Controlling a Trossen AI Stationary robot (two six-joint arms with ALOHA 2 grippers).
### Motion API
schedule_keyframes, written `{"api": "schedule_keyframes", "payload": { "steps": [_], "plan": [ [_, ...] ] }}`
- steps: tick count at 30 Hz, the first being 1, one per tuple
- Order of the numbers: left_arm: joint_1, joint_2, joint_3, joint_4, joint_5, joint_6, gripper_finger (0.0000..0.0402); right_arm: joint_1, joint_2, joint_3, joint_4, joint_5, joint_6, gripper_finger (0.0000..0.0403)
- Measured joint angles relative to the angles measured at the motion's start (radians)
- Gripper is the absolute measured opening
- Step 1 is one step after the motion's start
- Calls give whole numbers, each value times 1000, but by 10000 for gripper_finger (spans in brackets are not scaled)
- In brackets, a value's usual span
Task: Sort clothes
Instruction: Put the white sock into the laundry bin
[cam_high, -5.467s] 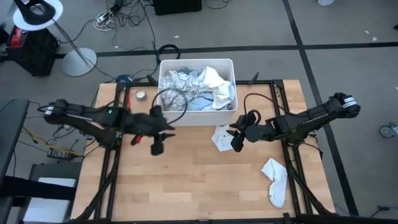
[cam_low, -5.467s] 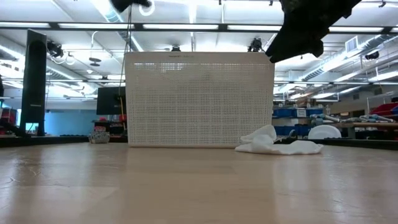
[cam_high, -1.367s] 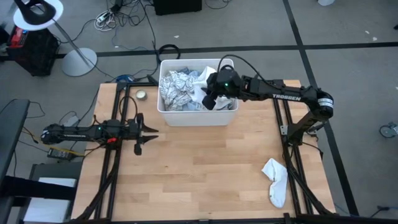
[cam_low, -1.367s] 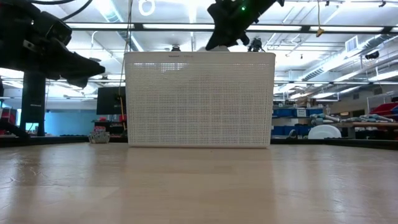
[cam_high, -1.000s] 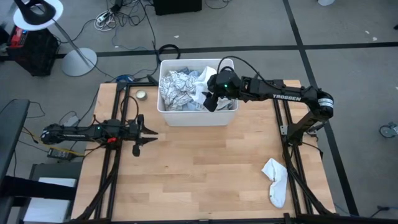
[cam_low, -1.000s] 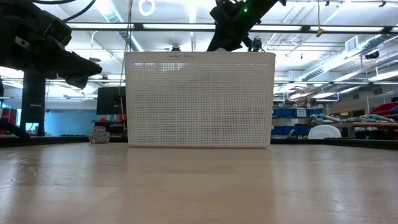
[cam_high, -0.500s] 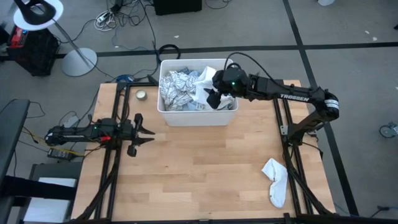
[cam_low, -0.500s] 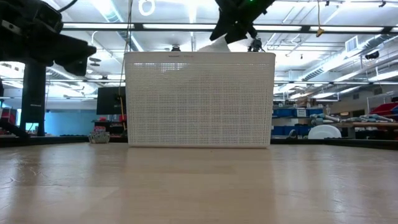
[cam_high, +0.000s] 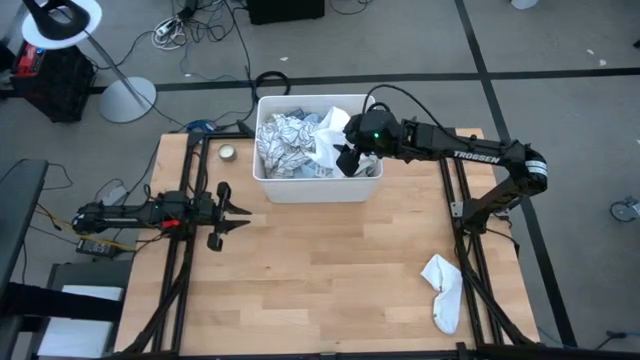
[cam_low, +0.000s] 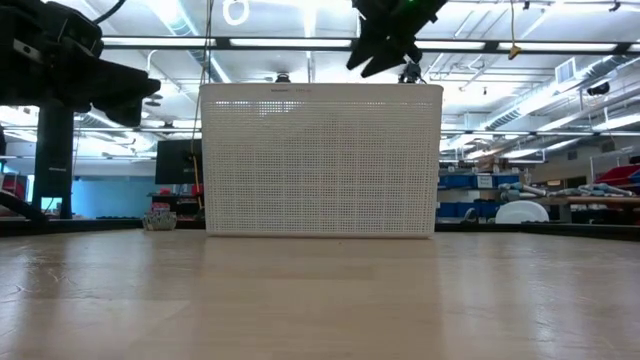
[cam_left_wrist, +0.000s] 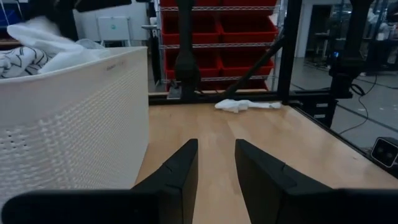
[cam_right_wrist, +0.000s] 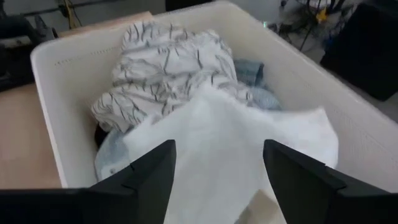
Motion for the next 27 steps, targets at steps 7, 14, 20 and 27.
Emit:
{"api": "schedule_keyframes", "payload": {
  "steps": [7, 14, 20, 27],
  "plan": [
    [0, 0, 0, -1, -2, 6, 113, -2, -19, 0, -75, 18, 27, 253],
    [0, 0, 0, 0, -2, 8, 113, 26, -103, 0, -301, 23, 148, 260],
    [0, 0, 0, -1, -7, 7, 113, 148, -177, 0, -442, 144, 276, 244],
    [0, 0, 0, -2, -9, 16, 113, 386, -216, 0, -651, 348, 508, 232]
  ]
}}
